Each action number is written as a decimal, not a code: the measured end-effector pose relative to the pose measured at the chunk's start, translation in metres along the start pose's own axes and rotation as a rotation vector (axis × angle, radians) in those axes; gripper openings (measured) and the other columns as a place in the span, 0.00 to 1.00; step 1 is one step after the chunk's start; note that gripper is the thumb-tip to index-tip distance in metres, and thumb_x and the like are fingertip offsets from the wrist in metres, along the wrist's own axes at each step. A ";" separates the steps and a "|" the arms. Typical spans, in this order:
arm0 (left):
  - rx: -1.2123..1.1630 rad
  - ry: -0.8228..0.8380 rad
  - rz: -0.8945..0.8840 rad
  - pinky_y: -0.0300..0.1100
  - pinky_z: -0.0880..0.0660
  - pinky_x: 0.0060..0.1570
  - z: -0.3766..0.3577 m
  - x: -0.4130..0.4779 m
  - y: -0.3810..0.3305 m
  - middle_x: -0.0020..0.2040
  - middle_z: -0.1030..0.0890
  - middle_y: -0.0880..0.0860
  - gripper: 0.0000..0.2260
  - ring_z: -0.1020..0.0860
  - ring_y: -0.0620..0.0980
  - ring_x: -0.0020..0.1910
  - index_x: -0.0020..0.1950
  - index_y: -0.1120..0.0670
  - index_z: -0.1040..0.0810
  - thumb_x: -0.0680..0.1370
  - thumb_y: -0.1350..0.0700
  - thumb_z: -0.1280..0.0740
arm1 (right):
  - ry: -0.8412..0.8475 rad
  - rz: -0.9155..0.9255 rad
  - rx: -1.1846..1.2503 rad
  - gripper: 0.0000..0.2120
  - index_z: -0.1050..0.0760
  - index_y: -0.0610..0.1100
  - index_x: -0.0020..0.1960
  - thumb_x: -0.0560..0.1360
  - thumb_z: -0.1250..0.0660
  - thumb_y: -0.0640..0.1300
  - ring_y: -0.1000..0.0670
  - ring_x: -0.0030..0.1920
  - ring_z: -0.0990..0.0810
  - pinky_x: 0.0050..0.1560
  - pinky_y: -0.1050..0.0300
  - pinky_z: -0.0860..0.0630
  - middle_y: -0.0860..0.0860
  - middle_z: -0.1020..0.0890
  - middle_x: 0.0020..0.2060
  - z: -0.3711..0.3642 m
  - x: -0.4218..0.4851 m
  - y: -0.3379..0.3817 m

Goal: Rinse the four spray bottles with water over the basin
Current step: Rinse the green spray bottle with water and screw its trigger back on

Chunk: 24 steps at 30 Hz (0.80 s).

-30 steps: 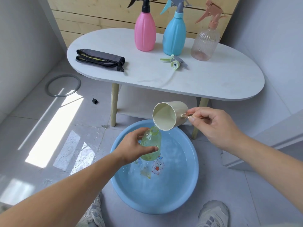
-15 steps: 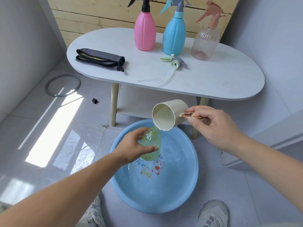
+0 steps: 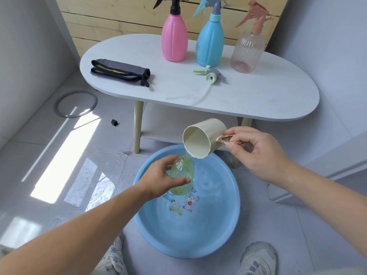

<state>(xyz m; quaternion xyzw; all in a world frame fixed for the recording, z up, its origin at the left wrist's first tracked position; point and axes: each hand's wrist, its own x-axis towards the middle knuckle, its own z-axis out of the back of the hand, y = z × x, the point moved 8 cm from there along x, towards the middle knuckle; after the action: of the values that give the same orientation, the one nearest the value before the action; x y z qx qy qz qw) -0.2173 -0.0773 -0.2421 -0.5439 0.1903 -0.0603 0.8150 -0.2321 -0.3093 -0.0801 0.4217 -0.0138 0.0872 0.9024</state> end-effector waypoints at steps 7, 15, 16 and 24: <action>0.001 -0.005 -0.004 0.51 0.20 0.65 0.000 0.001 0.000 0.60 0.16 0.42 0.37 0.19 0.42 0.62 0.67 0.43 0.21 0.60 0.35 0.19 | 0.000 0.022 -0.018 0.04 0.17 0.47 0.43 0.76 0.30 0.44 0.56 0.59 0.21 0.59 0.53 0.23 0.54 0.19 0.57 0.000 -0.001 0.003; 0.000 0.006 -0.004 0.51 0.19 0.63 -0.001 0.000 -0.001 0.60 0.16 0.42 0.36 0.19 0.42 0.62 0.66 0.43 0.21 0.60 0.36 0.20 | 0.002 0.064 -0.054 0.06 0.18 0.47 0.41 0.76 0.30 0.45 0.59 0.60 0.22 0.50 0.53 0.23 0.54 0.19 0.56 -0.002 -0.002 0.009; 0.000 0.004 -0.003 0.51 0.19 0.63 0.000 0.000 -0.001 0.60 0.16 0.42 0.36 0.19 0.42 0.62 0.66 0.43 0.21 0.60 0.36 0.20 | 0.001 0.068 -0.060 0.06 0.18 0.47 0.41 0.76 0.30 0.45 0.59 0.60 0.22 0.50 0.52 0.23 0.55 0.19 0.56 -0.002 -0.003 0.009; -0.013 0.006 -0.009 0.51 0.21 0.65 -0.001 0.001 -0.002 0.59 0.15 0.41 0.33 0.19 0.41 0.62 0.65 0.42 0.20 0.61 0.38 0.19 | 0.014 0.109 -0.120 0.06 0.18 0.47 0.41 0.76 0.30 0.45 0.58 0.56 0.21 0.47 0.46 0.20 0.56 0.21 0.59 -0.004 -0.003 0.014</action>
<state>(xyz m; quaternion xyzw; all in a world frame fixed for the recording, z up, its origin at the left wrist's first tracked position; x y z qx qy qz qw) -0.2162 -0.0789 -0.2411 -0.5499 0.1907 -0.0644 0.8106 -0.2377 -0.2984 -0.0725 0.3648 -0.0356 0.1383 0.9201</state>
